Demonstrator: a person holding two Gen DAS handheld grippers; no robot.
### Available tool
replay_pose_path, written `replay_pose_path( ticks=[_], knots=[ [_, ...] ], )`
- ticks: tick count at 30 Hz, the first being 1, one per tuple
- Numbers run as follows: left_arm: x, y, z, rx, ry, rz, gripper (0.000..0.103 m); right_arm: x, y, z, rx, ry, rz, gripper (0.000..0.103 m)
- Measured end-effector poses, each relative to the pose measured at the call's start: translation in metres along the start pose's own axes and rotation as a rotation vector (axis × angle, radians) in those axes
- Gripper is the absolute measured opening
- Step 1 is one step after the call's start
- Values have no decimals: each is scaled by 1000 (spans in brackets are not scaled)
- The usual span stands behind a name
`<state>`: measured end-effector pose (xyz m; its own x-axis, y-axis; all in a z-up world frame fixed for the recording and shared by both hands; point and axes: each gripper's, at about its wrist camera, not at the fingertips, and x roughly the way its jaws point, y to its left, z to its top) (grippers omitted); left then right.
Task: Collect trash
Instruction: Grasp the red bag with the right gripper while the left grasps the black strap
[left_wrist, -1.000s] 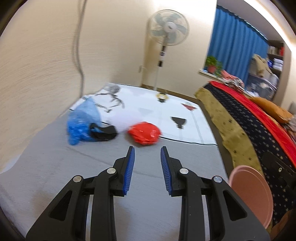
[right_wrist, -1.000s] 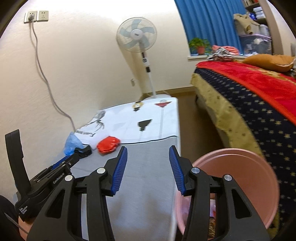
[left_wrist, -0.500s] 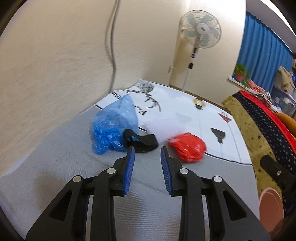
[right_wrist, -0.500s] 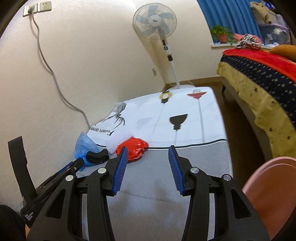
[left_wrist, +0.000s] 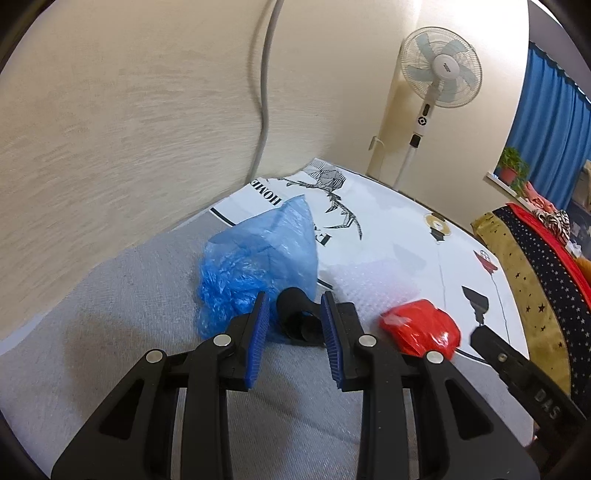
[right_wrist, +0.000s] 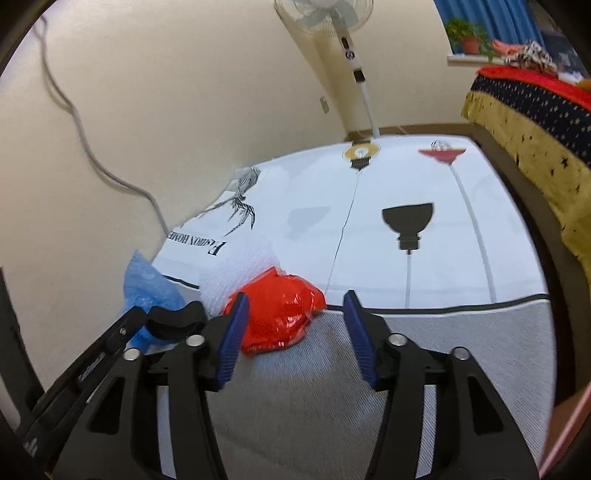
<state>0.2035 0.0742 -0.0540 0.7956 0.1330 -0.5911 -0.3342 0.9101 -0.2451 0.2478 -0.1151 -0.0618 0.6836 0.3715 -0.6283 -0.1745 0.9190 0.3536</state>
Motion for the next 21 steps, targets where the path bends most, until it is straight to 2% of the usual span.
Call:
replay_pose_path(
  ticks=[4, 9, 12, 14, 17, 21],
  knots=[
    [11, 1, 5, -10, 26, -14, 31, 26, 3, 3, -3, 84, 16, 59],
    [24, 4, 5, -23, 87, -4, 31, 38, 5, 3, 3, 137, 17, 58],
    [31, 6, 3, -37, 122, -18, 29, 40, 9, 3, -20, 146, 22, 49],
    [32, 6, 2, -35, 137, -34, 13, 39, 11, 2, -31, 144, 21, 40],
    [29, 6, -1, -30, 139, -51, 10, 30, 14, -1, -41, 121, 29, 33],
    [20, 4, -2, -19, 124, -65, 9, 13, 16, -7, -36, 92, 27, 30]
  ],
)
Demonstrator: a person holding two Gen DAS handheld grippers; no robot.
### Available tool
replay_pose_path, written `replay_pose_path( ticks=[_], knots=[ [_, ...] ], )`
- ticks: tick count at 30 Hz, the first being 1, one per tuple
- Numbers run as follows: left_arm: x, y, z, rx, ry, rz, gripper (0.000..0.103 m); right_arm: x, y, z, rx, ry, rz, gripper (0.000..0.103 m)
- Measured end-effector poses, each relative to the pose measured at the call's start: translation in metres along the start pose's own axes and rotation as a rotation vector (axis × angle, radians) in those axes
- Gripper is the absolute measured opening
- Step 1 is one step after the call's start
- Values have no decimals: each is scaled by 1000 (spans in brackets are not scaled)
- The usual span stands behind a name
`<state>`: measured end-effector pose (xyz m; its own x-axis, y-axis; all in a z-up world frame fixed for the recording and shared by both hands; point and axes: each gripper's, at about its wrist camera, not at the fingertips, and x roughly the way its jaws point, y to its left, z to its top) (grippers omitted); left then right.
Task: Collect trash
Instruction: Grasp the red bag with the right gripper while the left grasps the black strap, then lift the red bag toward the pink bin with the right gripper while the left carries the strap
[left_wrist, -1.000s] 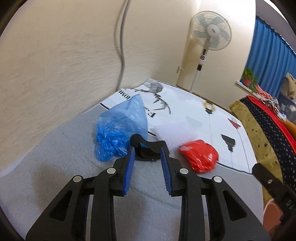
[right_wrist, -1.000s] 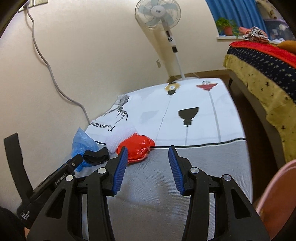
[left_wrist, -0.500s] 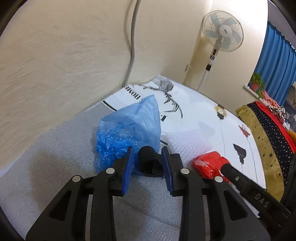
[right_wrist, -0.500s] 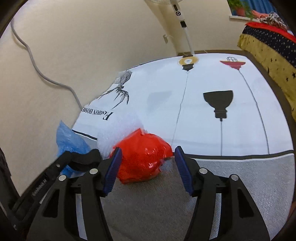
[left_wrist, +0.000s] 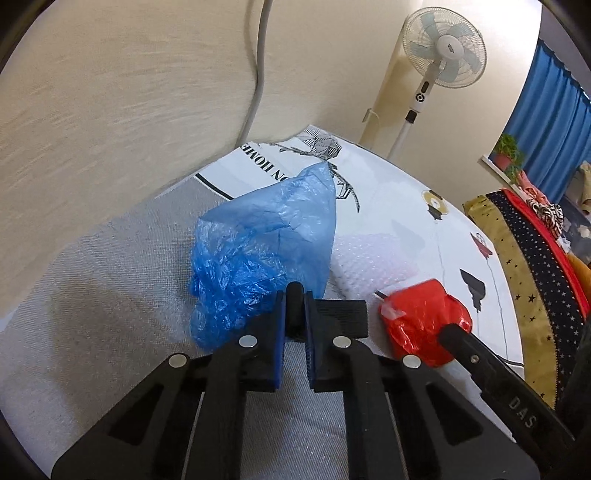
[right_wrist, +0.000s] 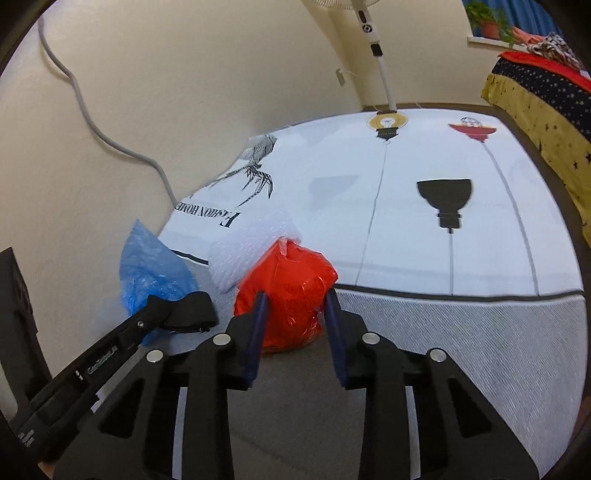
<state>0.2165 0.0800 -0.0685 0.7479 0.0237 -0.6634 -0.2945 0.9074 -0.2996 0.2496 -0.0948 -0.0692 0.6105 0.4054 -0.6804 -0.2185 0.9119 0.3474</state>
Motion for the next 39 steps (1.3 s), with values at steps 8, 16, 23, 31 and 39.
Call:
replay_pose_path(
  ticks=[8, 16, 23, 31, 39],
  knots=[
    [-29, -11, -10, 54, -28, -40, 9, -55, -3, -17, 14, -59, -60, 26],
    [-67, -15, -20, 95, -51, -96, 9, -121, -11, -40, 22, -102, -141, 25],
    [-79, -27, -48, 139, 58, -226, 9, -178, -15, -59, 36, -143, -163, 25],
    [-75, -48, -97, 235, 170, -284, 15, -225, -26, -88, 91, -187, -172, 23],
    [-91, -42, -106, 269, 155, -248, 34, -230, -31, -96, 108, -206, -163, 23]
  ],
)
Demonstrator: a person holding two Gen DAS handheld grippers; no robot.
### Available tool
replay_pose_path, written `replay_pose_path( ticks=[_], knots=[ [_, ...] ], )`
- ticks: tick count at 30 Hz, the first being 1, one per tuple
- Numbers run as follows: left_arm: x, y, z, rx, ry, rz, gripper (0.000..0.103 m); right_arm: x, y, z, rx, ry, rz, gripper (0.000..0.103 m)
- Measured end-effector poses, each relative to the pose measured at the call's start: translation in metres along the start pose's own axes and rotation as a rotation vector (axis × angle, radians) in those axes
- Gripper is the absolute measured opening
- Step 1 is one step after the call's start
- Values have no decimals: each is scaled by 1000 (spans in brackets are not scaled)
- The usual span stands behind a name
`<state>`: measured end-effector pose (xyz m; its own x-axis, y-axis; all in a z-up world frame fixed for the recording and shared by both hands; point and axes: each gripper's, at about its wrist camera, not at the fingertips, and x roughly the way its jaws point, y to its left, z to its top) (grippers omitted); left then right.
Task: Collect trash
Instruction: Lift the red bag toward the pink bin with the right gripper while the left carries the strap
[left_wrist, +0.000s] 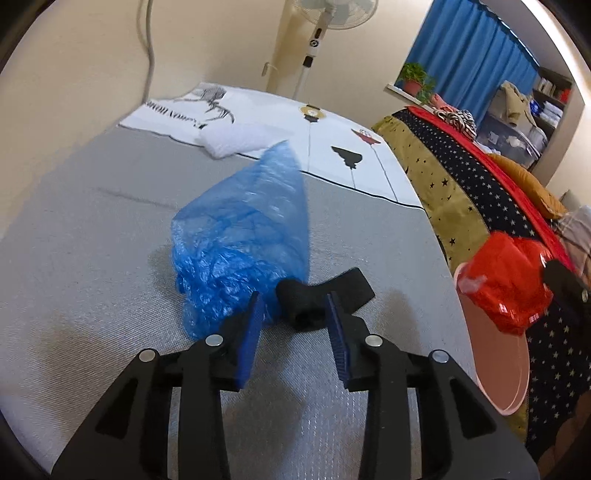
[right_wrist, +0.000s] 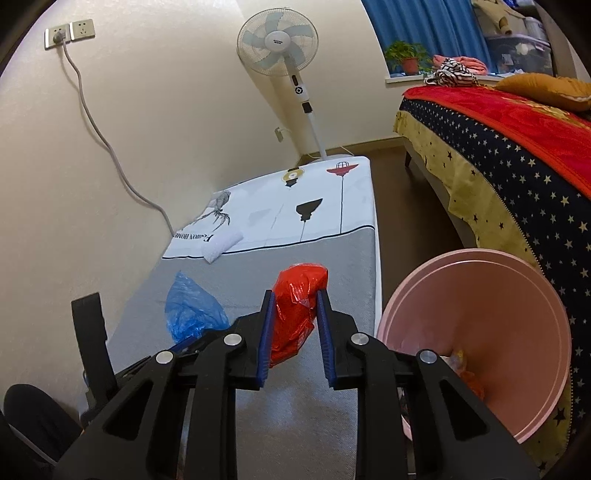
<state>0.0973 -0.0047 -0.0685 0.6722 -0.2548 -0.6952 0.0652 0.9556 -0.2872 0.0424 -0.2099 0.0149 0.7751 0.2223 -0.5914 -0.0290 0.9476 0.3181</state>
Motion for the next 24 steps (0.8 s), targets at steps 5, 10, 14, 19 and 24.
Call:
replay_pose_path(
  ticks=[5, 10, 14, 19, 24],
  knots=[
    [-3, -1, -1, 21, -18, 22, 34, 4, 1, -2, -4, 2, 7, 23],
    [-6, -2, 3, 9, -45, 0, 28, 5, -3, -3, 9, 2, 3, 23],
    [2, -4, 2, 19, -19, 8, 25, 5, -2, -3, 7, 2, -3, 23],
    [6, -2, 2, 7, 3, 6, 12, 3, 0, -3, -3, 1, -12, 23],
    [-2, -6, 4, 19, -18, -2, 9, -2, 2, -2, -21, -9, -26, 23]
  ],
)
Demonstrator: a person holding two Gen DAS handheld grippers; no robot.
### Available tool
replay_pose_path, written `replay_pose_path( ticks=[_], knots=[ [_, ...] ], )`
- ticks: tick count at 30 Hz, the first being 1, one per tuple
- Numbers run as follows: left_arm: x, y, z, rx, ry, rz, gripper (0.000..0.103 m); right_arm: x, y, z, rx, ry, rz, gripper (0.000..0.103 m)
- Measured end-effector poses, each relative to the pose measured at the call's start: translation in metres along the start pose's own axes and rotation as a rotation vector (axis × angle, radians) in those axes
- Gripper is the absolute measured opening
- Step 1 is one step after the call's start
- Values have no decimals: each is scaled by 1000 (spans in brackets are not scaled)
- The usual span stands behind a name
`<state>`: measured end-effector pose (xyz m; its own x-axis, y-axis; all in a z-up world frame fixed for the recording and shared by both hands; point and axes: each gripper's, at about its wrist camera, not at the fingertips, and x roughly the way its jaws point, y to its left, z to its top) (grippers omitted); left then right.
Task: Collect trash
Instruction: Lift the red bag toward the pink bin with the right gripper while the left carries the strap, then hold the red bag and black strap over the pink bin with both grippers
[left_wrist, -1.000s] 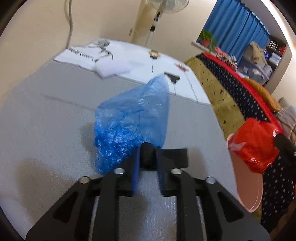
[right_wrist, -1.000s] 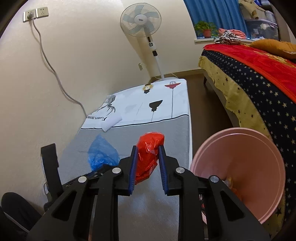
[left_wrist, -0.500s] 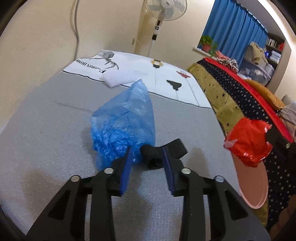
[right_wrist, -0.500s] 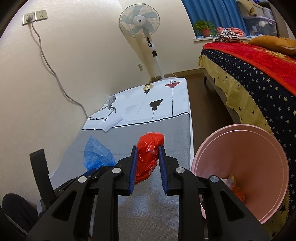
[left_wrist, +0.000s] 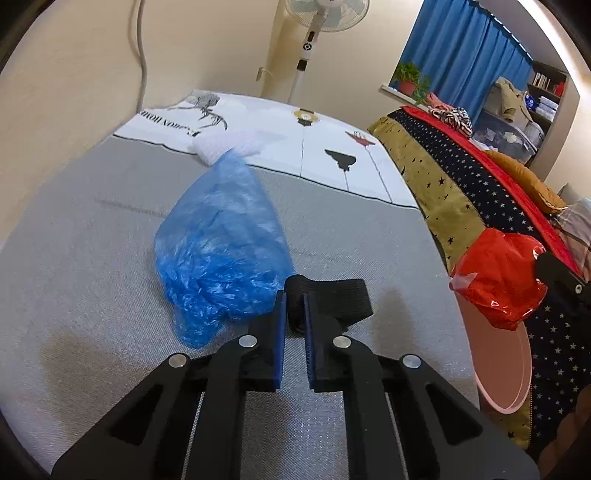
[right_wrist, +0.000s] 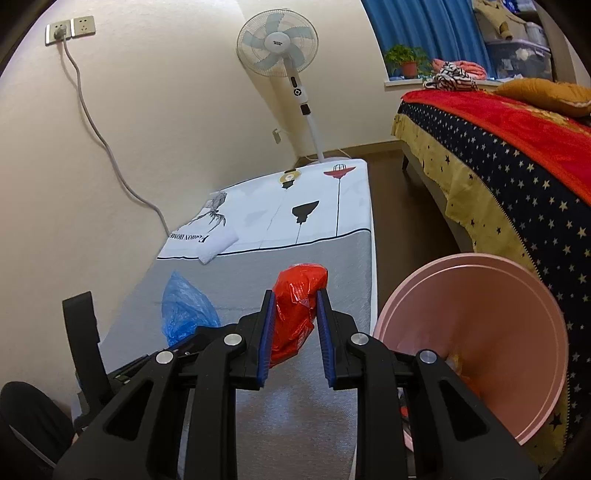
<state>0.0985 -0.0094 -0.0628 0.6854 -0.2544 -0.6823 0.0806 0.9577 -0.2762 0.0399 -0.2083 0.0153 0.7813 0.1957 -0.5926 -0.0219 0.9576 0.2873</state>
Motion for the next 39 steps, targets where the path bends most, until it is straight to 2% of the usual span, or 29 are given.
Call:
replay_pose_path(
  ticks=[16, 39],
  knots=[
    [-38, -27, 2, 82, -86, -19, 9, -35, -1, 4, -34, -59, -53, 23],
    [-52, -70, 3, 178, -135, -77, 9, -77, -30, 13, 0, -128, -168, 23]
  ],
)
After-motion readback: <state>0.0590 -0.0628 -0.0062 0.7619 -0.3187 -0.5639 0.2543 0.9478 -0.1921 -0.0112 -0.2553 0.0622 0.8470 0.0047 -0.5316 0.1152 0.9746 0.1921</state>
